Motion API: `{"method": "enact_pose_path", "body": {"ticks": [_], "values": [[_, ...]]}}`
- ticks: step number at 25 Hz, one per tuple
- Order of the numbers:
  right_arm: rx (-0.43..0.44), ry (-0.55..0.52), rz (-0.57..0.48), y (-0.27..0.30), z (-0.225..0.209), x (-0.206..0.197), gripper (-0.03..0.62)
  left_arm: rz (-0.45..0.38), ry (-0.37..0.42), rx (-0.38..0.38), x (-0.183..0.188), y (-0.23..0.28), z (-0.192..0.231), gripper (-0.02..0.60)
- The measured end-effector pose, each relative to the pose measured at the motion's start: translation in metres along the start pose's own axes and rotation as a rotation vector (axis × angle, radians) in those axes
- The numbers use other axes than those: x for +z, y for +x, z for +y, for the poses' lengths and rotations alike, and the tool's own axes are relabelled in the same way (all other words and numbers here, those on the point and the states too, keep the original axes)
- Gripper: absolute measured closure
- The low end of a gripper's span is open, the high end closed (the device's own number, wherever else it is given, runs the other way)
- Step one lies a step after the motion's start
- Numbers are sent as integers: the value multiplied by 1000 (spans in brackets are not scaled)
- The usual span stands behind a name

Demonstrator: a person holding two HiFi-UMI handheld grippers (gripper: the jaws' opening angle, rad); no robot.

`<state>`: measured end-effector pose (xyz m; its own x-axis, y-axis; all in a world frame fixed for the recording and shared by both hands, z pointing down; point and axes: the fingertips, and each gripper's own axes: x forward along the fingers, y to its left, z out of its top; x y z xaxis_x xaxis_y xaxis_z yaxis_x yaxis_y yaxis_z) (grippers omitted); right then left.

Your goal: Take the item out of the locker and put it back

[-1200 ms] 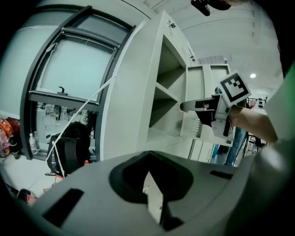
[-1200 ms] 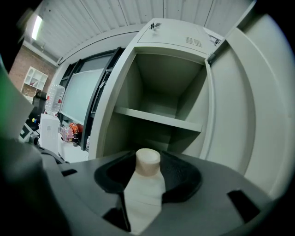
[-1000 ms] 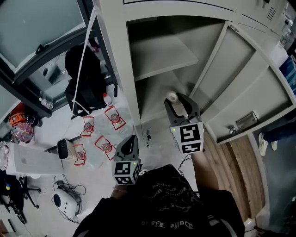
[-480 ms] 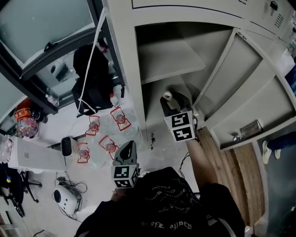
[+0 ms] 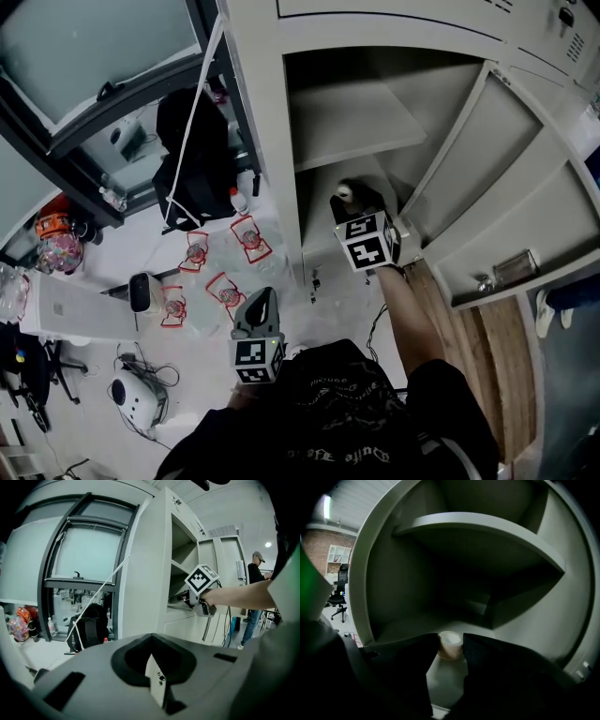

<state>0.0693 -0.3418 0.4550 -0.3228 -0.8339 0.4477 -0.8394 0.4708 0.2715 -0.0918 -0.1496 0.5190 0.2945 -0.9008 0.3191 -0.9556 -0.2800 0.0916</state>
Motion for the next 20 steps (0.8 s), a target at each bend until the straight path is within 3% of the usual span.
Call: {"method": "enact_pose_path", "body": {"ticks": [9,20], "values": [[17,8,43,11,3,-11,422,6,-36,16,-4,-3,7,575],[33,-29,87,16,7,-15,413,18,-6,19,-7,-3,8,575]]}}
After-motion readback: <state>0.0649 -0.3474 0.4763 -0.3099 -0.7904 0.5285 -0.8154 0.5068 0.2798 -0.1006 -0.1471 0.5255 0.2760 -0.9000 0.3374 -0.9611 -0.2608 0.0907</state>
